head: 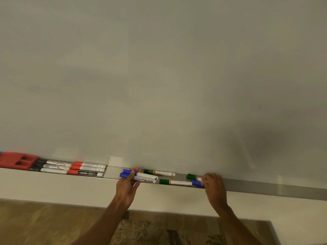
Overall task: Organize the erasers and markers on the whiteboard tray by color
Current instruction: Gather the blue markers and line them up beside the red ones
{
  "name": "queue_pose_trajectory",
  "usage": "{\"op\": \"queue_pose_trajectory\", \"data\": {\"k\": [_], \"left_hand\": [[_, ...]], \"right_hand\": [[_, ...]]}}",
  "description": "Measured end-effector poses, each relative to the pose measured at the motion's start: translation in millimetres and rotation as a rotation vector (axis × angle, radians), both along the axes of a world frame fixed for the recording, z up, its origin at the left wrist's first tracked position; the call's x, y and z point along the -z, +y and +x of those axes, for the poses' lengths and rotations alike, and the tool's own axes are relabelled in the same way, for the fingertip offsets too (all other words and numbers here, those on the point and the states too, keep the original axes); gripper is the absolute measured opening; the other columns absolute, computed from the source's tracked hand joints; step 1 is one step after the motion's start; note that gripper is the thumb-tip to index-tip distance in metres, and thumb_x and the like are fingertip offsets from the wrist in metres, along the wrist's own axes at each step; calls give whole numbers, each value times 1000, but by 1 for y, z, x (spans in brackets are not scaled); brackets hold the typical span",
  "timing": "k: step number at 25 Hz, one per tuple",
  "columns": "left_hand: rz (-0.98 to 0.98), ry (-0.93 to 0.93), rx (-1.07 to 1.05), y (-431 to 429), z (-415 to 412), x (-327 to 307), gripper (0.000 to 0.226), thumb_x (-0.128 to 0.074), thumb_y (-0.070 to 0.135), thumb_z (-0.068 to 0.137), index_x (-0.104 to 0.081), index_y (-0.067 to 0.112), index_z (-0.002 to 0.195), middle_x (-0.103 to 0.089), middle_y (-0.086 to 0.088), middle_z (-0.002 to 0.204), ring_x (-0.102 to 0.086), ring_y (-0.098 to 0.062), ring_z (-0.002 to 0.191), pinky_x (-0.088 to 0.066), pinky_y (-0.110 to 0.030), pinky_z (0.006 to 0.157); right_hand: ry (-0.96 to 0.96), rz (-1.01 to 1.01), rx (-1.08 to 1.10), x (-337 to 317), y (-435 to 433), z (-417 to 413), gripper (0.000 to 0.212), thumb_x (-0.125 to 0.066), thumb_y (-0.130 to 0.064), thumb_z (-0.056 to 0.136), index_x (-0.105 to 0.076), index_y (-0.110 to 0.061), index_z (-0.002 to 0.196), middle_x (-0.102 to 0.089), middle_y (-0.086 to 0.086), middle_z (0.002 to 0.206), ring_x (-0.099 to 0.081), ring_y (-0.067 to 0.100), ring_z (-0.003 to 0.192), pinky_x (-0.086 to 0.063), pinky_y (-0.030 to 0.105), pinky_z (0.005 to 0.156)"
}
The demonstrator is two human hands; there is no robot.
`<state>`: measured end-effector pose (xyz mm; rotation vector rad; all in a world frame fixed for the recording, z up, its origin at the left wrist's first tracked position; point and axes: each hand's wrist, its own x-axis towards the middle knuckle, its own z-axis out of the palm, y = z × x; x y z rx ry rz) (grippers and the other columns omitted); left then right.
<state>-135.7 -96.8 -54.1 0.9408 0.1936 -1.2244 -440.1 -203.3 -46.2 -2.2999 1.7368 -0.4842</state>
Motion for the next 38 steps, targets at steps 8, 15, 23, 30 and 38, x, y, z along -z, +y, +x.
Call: {"op": "queue_pose_trajectory", "data": {"k": [8,15,23,30,38], "left_hand": [[9,3,-13,1,-5,1,18,-52,6,92,-61,0,106,-72,-15,96,-67,-27,95,-60,-37,67],[3,-11,12,2,-8,-3,16,-52,7,92,-62,1,104,-69,-17,101,-65,-28,98,-60,-36,69],[15,-58,94,5,-10,-3,14,-51,6,92,-63,2,100,-67,-19,107,-64,-31,101,-58,-39,76],[-20,-22,194,7,-16,-10,25,-51,3,92,-56,-3,115,-65,-23,113,-63,-33,105,-57,-42,78],[-7,-76,197,21,1,-14,28,-56,1,89,-56,-7,115,-68,-26,102,-70,-31,85,-58,-36,64]], "right_hand": [[51,217,197,13,-29,-65,15,-62,-22,85,-68,-10,80,-68,12,80,-61,24,71,-48,31,60],[35,273,160,23,-41,-70,10,-66,-10,80,-72,-8,72,-66,14,68,-55,23,61,-43,29,58],[-335,167,166,-5,-2,-75,22,-68,6,75,-57,-12,68,-62,8,64,-56,18,58,-40,13,48],[-671,332,12,-17,21,14,13,-74,1,72,-64,-5,77,-71,6,77,-68,8,69,-50,12,58],[-757,475,-146,-12,50,116,17,-77,-5,70,-63,-6,79,-72,10,83,-71,17,80,-58,26,66]]}}
